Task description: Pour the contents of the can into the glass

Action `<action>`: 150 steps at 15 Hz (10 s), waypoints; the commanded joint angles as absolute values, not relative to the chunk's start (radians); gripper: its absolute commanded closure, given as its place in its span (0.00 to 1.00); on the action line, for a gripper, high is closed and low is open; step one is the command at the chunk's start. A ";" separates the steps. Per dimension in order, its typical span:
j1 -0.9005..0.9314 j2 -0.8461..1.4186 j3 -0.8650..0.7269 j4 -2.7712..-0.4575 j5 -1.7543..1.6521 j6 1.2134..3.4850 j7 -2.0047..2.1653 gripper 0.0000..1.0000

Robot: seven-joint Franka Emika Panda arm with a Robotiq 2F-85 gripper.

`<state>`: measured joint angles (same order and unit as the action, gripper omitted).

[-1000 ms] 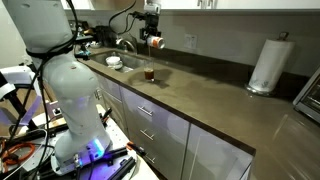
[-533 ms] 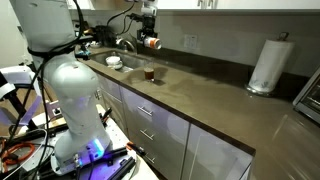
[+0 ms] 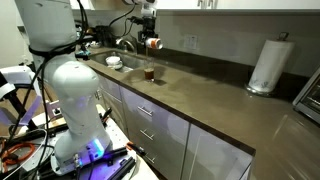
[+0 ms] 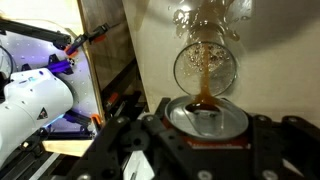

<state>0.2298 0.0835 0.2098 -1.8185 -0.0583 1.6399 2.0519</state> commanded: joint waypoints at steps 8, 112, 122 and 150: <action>0.242 0.093 0.204 -1.794 -0.111 1.575 2.099 0.74; -0.118 -0.105 -0.181 -2.259 0.947 1.734 0.694 0.74; -0.185 0.170 -0.216 -2.089 1.033 1.535 0.583 0.74; -0.261 0.580 -0.228 -1.849 1.179 1.338 0.607 0.74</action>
<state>-0.2527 0.5543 -0.2280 -1.8820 1.1571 1.3711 0.5947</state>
